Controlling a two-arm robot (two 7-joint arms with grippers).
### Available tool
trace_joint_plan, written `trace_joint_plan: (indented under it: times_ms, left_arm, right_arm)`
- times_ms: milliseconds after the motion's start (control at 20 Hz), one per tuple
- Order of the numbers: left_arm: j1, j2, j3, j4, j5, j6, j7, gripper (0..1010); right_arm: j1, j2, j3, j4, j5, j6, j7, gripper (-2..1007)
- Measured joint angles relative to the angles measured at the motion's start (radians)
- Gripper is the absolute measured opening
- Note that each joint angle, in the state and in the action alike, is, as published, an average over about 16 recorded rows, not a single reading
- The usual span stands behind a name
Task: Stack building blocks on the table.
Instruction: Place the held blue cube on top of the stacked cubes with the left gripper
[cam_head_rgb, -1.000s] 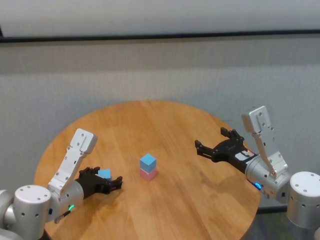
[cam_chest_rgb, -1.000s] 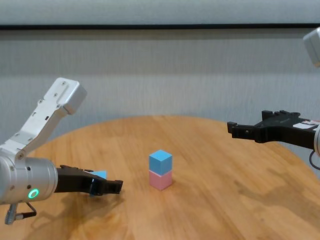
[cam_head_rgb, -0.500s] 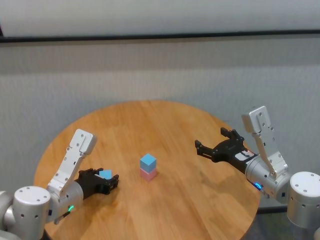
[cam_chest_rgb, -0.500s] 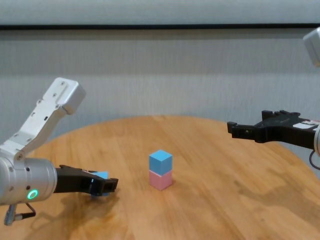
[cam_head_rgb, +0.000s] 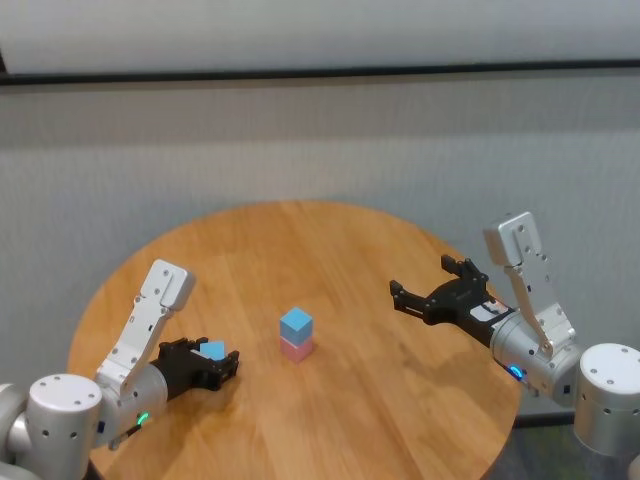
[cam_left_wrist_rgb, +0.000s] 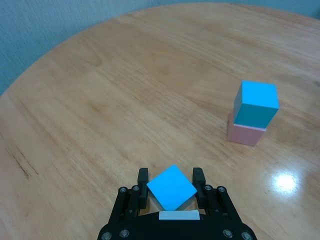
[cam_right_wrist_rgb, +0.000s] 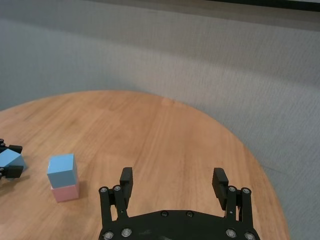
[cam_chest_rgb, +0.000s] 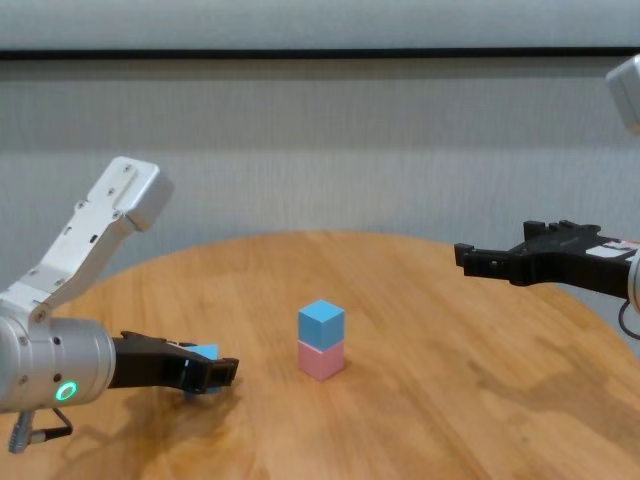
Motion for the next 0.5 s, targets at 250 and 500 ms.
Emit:
trace_joint_plan:
  times_ms: [250,500]
  left_arm:
    - [0.004,0.006,-0.004,-0.023,0.0,0.005,0.001,558]
    - [0.009,0.021,-0.007,-0.072,0.001,0.017,-0.004,558]
  right_arm:
    - [0.0,0.0,0.0,0.0,0.0,0.0,0.0,1000]
    - [0.0,0.0,0.0,0.0,0.0,0.0,0.0,1000]
